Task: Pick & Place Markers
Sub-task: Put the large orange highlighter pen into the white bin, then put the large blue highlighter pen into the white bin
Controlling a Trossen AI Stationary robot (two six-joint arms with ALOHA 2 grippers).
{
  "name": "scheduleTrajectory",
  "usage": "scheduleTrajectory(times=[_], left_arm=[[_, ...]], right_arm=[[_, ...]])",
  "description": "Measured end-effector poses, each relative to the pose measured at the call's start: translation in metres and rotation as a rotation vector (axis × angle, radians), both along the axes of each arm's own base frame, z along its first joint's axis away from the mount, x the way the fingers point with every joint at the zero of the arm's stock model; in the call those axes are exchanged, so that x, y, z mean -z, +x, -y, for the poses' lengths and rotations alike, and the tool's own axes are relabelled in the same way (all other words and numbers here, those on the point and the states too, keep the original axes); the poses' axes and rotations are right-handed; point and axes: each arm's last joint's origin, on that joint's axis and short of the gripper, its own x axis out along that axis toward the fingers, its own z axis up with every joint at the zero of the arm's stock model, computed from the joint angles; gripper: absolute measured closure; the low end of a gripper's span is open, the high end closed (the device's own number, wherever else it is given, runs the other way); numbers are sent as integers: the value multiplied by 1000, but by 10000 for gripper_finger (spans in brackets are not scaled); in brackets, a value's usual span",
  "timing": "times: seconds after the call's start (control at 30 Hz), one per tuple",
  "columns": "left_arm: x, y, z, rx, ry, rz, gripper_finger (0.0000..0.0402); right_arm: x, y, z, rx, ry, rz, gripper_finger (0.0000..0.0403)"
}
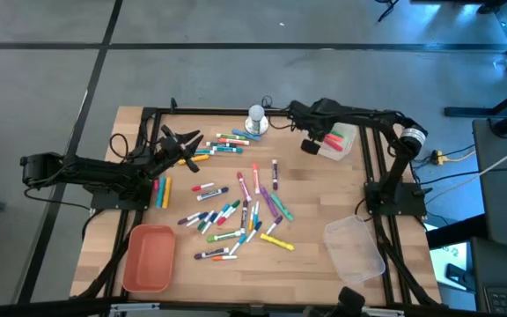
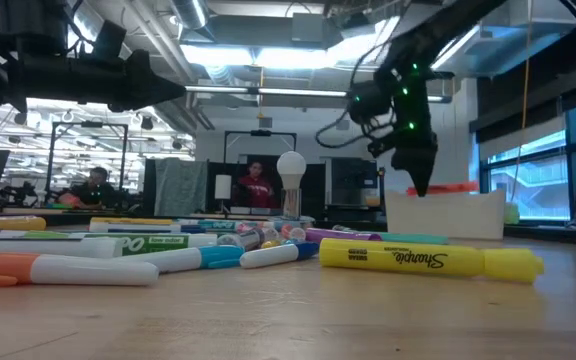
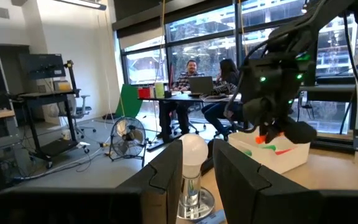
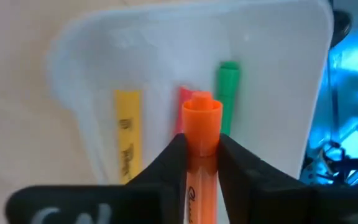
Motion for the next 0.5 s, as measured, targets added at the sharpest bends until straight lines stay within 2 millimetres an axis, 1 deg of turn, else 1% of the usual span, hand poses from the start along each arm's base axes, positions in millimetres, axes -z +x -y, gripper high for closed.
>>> scheduleTrajectory(times=[0.13,0.2,0.27,0.37,0.5], left_arm=[[0,0,0,0,0,-2,316],[0,0,0,0,0,-2,315],[0,0,0,-1,0,-2,316],[0,0,0,0,0,-2,316],[0,0,0,-1,-1,-5,316]], right_arm=[[13,-7,2,18,50,23,248],[14,-8,1,26,57,22,215],[14,-8,-1,41,51,15,191],[7,-3,-7,52,37,23,174],[-14,3,-25,53,-8,118,177]])
